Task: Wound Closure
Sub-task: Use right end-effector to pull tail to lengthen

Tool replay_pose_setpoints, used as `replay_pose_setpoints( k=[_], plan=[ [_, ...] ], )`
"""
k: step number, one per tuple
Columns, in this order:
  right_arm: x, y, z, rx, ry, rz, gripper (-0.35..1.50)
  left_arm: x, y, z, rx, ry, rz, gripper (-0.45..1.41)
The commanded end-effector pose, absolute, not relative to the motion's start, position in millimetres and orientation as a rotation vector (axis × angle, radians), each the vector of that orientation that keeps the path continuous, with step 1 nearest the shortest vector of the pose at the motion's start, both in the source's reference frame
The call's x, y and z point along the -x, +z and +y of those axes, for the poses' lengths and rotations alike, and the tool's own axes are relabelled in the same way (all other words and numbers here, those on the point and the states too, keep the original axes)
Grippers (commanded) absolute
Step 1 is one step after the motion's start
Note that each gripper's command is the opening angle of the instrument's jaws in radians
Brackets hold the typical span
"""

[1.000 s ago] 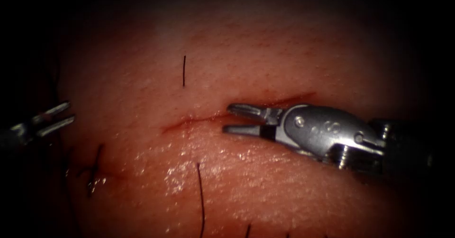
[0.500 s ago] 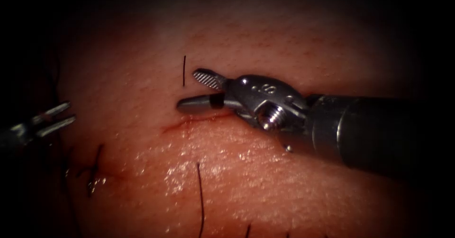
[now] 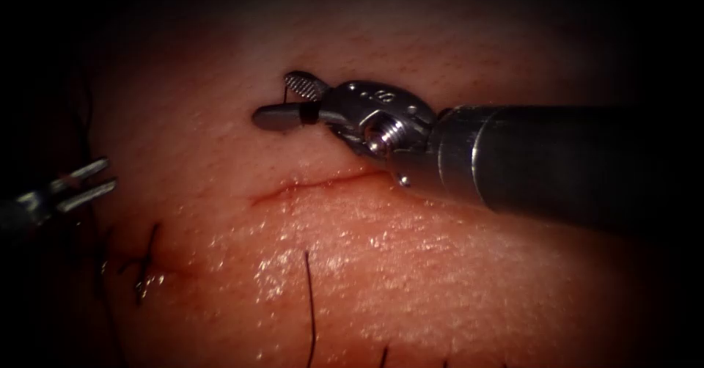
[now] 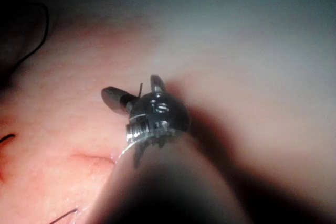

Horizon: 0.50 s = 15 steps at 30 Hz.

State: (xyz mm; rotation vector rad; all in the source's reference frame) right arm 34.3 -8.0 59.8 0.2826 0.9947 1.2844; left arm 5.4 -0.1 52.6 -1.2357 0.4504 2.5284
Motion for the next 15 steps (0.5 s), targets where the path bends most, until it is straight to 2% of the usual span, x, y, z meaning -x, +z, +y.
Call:
replay_pose_setpoints(
  k=[1, 6, 15],
  plan=[
    [-35.5, 60.2, -7.4, -0.316, 1.302, 1.006, -0.35, -5.0, 53.2, 0.2, 1.238, 2.528, 0.454, -0.45],
    [-35.3, 59.9, -7.0, -0.346, 1.32, 1.008, -0.35, -5.0, 53.3, 0.2, 1.238, 2.528, 0.454, -0.45],
    [-34.3, 56.1, -6.0, -0.329, 1.315, 1.116, -0.35, -4.8, 53.4, 0.2, 1.235, 2.533, 0.451, -0.45]
  ],
)
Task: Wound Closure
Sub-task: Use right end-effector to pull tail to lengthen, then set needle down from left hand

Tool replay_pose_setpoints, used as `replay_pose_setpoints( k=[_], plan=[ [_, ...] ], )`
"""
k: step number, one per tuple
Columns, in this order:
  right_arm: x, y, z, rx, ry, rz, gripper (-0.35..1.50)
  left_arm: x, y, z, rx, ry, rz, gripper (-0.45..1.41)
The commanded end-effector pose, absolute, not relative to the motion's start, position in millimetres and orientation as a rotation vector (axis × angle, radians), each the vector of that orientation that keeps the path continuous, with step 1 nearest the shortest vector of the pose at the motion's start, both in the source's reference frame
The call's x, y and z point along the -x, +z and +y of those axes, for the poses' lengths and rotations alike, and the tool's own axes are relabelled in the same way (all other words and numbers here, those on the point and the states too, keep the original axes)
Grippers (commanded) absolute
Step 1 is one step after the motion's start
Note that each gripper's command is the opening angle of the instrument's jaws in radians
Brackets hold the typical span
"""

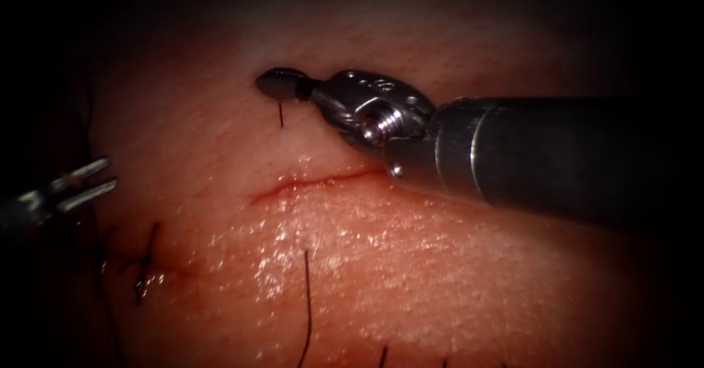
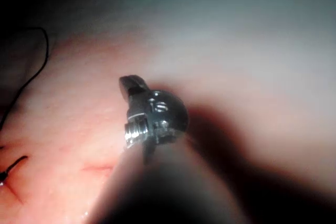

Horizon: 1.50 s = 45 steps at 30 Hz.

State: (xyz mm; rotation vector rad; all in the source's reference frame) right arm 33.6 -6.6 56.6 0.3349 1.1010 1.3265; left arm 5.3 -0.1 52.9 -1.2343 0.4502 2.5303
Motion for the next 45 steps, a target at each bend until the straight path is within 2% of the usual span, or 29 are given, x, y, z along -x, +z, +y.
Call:
replay_pose_setpoints(
  k=[1, 7, 20, 21, 22, 23, 24, 26, 32, 34, 38, 45],
  plan=[
    [-34.3, 55.7, -5.8, -0.319, 1.305, 1.127, -0.35, -4.8, 53.4, 0.2, 1.235, 2.533, 0.451, -0.45],
    [-34.0, 52.5, -4.3, -0.265, 1.255, 1.196, -0.35, -4.7, 53.5, 0.2, 1.238, 2.535, 0.449, -0.45],
    [-33.7, 51.9, -4.4, -0.241, 1.175, 1.22, -0.35, -4.7, 53.5, 0.2, 1.237, 2.535, 0.45, -0.45],
    [-33.4, 51.8, -4.2, -0.197, 1.113, 1.234, -0.08, -4.7, 53.6, 0.2, 1.238, 2.535, 0.449, -0.45],
    [-33.3, 51.7, -4.1, -0.169, 1.07, 1.252, 0.41, -4.7, 53.6, 0.2, 1.238, 2.535, 0.449, -0.45],
    [-32.9, 51.2, -3.7, -0.109, 0.973, 1.297, 1.27, -4.7, 53.7, 0.4, 1.237, 2.535, 0.448, -0.45],
    [-32.7, 50.9, -3.4, -0.096, 0.968, 1.319, 1.38, -4.7, 53.9, 0.5, 1.237, 2.534, 0.448, -0.45],
    [-31.6, 50.0, -3.0, -0.075, 0.977, 1.371, 1.45, -4.7, 54.4, 0.8, 1.236, 2.534, 0.448, -0.45],
    [-26.1, 46.6, -2.1, -0.07, 0.953, 1.434, 1.42, -4.4, 56.6, 2.5, 1.232, 2.526, 0.443, -0.45],
    [-23.5, 45.4, -2.2, -0.078, 0.937, 1.446, 1.33, -4.1, 57.4, 3.5, 1.226, 2.523, 0.441, -0.45],
    [-17.4, 43.4, -3.2, -0.054, 0.898, 1.405, 1.32, -2.9, 59.7, 6.4, 1.218, 2.512, 0.434, -0.45],
    [-13.4, 43.3, -5.7, -0.041, 0.846, 1.396, 1.32, -0.1, 63.8, 10.6, 1.201, 2.494, 0.418, -0.45]
  ],
)
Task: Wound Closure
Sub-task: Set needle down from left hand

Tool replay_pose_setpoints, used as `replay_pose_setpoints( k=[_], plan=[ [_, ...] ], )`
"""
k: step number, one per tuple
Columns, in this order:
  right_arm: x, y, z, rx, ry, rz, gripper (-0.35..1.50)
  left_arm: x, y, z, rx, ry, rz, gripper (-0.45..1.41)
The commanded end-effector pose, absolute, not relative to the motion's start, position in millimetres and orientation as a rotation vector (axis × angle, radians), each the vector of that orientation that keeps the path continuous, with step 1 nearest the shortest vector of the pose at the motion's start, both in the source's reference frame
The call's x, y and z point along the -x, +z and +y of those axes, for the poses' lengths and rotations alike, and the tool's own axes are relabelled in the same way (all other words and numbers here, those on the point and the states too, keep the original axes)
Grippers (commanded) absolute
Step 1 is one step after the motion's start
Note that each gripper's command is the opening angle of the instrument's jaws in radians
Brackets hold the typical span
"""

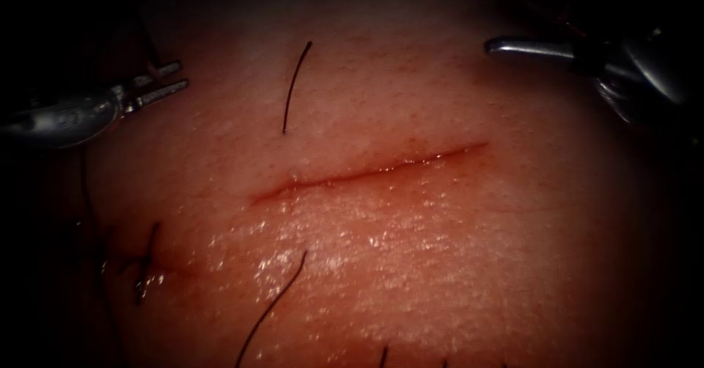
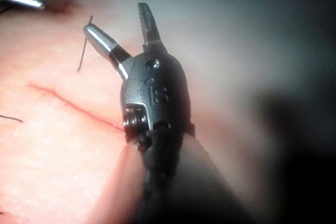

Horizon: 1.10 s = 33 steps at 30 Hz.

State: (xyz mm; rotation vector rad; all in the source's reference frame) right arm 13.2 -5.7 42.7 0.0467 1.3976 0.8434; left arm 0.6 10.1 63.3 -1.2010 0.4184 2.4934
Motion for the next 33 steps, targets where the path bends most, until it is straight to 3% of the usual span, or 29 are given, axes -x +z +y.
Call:
replay_pose_setpoints(
  k=[1, 16, 17, 20, 23, 25, 30, 33],
  plan=[
    [-13.1, 43.4, -6.2, -0.037, 0.843, 1.381, 1.28, 0.5, 64.6, 11.2, 1.201, 2.499, 0.412, -0.45],
    [-15.7, 45.6, -8.7, -0.031, 0.779, 1.346, 1.08, 4.9, 71.8, 14.2, 1.082, 2.552, 0.171, -0.42],
    [-15.7, 45.7, -8.7, -0.025, 0.773, 1.345, 1.08, 5.1, 72.0, 14.2, 1.078, 2.54, 0.169, -0.15],
    [-15.8, 46.1, -8.9, -0.021, 0.77, 1.346, 1.08, 5.2, 72.1, 14.1, 1.072, 2.514, 0.159, 0.24],
    [-15.8, 46.4, -9.2, -0.023, 0.762, 1.342, 1.08, 5.1, 71.7, 13.9, 1.068, 2.487, 0.139, 0.93],
    [-15.9, 46.7, -9.7, -0.024, 0.753, 1.337, 1.08, 4.8, 70.9, 13.6, 1.064, 2.468, 0.114, 1.18],
    [-16.1, 47.0, -10.5, -0.028, 0.746, 1.333, 1.08, 3.2, 69.0, 13.5, 1.087, 2.441, 0.108, 1.23],
    [-16.2, 47.2, -10.9, -0.031, 0.745, 1.333, 1.08, 1.0, 66.9, 12.7, 1.153, 2.429, 0.221, 0.91]
  ],
)
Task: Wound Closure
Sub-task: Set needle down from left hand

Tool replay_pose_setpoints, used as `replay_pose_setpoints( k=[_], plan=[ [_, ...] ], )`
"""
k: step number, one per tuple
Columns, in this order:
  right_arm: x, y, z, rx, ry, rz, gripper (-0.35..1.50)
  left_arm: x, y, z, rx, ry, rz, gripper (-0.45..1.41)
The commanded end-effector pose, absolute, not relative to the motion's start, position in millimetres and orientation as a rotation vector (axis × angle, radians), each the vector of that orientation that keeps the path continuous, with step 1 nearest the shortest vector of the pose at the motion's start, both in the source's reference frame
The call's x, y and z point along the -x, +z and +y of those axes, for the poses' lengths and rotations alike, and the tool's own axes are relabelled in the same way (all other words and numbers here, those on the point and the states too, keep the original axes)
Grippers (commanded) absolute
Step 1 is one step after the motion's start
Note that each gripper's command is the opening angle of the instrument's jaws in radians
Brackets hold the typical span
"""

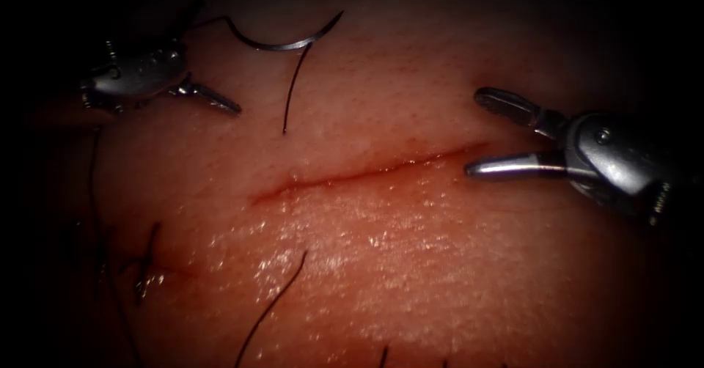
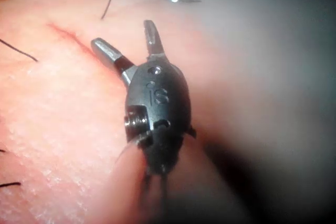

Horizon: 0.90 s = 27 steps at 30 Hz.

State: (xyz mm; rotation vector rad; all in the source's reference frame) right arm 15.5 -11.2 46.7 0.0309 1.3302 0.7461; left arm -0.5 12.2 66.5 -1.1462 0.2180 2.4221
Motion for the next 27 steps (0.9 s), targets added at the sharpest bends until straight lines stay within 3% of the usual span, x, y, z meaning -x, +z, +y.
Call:
replay_pose_setpoints(
  k=[1, 3, 8, 22, 27],
  plan=[
    [-16.2, 47.2, -11.0, -0.031, 0.745, 1.334, 1.08, 0.5, 66.4, 12.3, 1.166, 2.434, 0.243, 0.84],
    [-16.2, 47.2, -11.2, -0.037, 0.753, 1.336, 1.08, -0.5, 65.2, 10.9, 1.184, 2.46, 0.253, 0.61],
    [-16.3, 47.7, -11.8, -0.049, 0.764, 1.339, 1.08, -1.4, 62.4, 6.5, 1.323, 2.486, 0.245, 0.24],
    [-16.3, 47.8, -13.3, -0.055, 0.781, 1.356, 1.1, 5.1, 52.3, -5.4, 2.031, 2.556, 0.277, -0.03],
    [-15.9, 47.7, -13.5, -0.054, 0.779, 1.362, 1.11, 6.1, 49.5, -7.2, 2.192, 2.56, 0.346, 0.04]
  ],
)
